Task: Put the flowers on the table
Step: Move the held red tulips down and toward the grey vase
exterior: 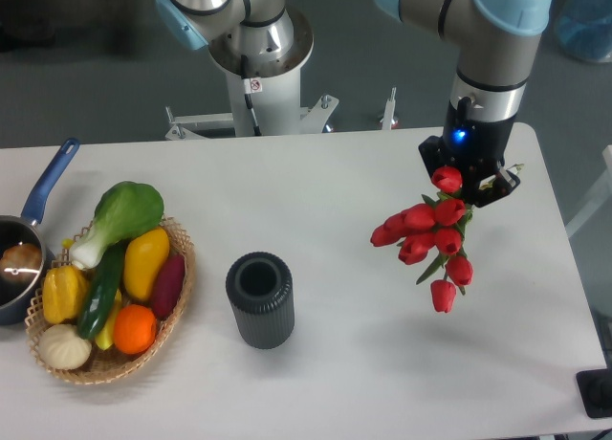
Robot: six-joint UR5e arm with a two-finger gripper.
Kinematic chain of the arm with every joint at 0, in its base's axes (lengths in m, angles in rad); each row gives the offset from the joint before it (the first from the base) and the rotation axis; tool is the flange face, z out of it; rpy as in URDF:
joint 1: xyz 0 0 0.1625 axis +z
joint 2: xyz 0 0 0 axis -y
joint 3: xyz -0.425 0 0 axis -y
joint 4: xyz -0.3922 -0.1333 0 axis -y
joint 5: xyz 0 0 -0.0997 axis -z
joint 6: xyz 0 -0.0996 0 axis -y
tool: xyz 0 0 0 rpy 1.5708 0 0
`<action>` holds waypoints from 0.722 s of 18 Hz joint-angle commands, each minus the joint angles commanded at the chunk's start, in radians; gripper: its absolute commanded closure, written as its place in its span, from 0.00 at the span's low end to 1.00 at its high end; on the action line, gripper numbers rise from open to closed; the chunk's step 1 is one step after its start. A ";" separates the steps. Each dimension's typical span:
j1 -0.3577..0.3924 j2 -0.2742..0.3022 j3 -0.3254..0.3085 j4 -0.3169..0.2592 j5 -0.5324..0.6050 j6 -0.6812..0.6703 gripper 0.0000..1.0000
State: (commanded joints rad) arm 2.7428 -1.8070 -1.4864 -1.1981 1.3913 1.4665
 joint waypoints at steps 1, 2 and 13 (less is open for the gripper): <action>0.000 0.002 0.000 -0.003 0.000 0.000 0.94; 0.000 0.002 0.002 -0.005 0.000 0.000 0.94; -0.012 -0.003 -0.119 0.015 0.044 -0.006 0.92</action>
State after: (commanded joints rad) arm 2.7305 -1.8101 -1.6059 -1.1827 1.4358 1.4604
